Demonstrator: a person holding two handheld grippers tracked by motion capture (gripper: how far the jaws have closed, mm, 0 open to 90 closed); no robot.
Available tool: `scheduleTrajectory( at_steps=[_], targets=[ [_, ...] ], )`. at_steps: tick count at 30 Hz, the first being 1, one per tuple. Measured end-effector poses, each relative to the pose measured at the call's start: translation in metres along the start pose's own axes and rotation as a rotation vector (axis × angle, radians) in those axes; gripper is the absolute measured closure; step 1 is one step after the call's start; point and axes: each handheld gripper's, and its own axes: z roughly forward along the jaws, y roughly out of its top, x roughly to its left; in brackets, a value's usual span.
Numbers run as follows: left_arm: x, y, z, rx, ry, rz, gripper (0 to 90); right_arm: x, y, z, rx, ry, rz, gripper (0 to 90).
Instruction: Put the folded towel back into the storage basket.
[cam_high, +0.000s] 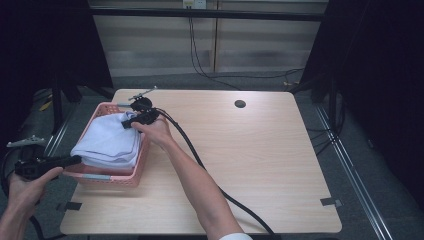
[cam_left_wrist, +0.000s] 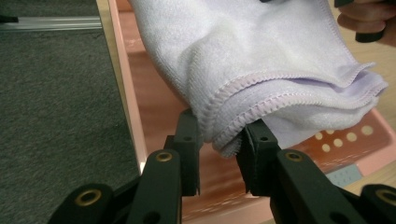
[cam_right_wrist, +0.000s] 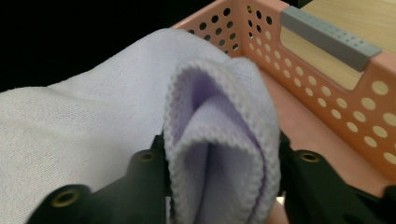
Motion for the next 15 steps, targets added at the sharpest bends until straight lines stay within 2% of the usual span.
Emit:
scheduleTrajectory(
  at_steps=[3, 6, 8, 10, 11, 15],
  targets=[
    [0.001, -0.001, 0.001, 0.008, 0.010, -0.008, 69.3, -0.002, 0.000, 0.002, 0.016, -0.020, -0.009, 48.3],
    [-0.003, -0.001, 0.004, 0.026, 0.023, 0.007, 61.5, -0.002, 0.001, 0.000, 0.008, -0.022, -0.010, 39.4],
    [-0.004, -0.001, 0.005, 0.033, 0.022, 0.010, 52.8, -0.002, 0.002, -0.001, 0.005, -0.022, -0.011, 38.2],
    [-0.006, 0.000, 0.005, 0.028, 0.025, 0.013, 50.3, -0.002, 0.002, -0.002, 0.004, -0.024, -0.012, 36.5],
    [-0.007, 0.001, 0.004, 0.024, 0.024, 0.015, 46.1, -0.002, 0.002, -0.003, 0.001, -0.014, -0.011, 36.3],
    [-0.013, 0.006, -0.001, 0.004, 0.022, 0.041, 39.4, -0.004, 0.001, -0.009, -0.014, -0.001, -0.019, 34.6]
  ],
)
